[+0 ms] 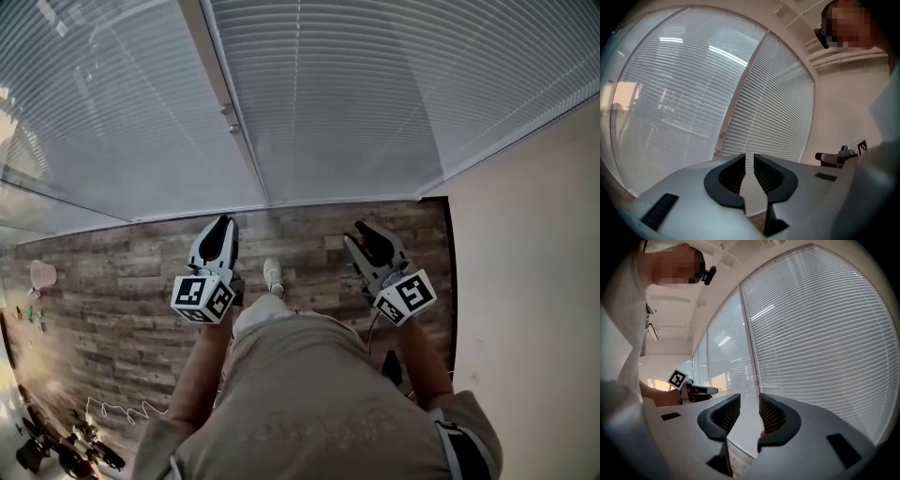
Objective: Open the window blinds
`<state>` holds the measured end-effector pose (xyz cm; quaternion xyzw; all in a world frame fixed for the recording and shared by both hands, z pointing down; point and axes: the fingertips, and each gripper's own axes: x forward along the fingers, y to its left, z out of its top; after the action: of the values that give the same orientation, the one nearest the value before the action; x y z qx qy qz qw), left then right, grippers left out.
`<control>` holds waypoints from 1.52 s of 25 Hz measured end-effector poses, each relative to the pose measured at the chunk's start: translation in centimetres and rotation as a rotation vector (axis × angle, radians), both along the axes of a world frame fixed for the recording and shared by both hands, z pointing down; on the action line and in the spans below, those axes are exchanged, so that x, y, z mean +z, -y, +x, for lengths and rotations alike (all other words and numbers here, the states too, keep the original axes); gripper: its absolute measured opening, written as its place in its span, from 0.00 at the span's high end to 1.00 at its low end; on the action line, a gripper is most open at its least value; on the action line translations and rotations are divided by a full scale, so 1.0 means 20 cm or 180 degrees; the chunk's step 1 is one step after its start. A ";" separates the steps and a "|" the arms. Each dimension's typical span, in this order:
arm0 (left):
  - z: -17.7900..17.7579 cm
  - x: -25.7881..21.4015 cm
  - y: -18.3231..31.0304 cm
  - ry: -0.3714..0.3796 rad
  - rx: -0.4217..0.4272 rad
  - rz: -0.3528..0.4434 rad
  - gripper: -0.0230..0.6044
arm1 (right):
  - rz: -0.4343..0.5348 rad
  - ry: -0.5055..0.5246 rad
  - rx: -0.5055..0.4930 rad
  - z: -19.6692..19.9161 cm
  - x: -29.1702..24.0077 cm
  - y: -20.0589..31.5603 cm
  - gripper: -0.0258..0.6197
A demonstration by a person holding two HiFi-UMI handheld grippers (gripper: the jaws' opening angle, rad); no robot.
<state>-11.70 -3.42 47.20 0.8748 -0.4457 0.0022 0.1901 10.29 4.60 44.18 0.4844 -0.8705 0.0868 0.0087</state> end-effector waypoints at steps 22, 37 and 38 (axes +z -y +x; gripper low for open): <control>-0.22 0.27 1.01 -0.0870 0.0087 -0.0790 0.82 | -0.0022 -0.0261 -0.0034 -0.26 0.05 1.03 0.79; -0.05 0.48 1.25 -0.0183 0.0117 -0.0749 0.80 | 0.0150 -0.0213 -0.0307 -0.28 0.09 1.30 0.79; -0.03 0.53 1.27 -0.0109 0.0085 -0.0759 0.80 | 0.0170 -0.0216 -0.0362 -0.28 0.11 1.31 0.79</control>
<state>-12.28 -28.72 57.89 0.8517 -0.4273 0.0427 0.3003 4.75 -21.51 46.42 0.4369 -0.8978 0.0464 0.0302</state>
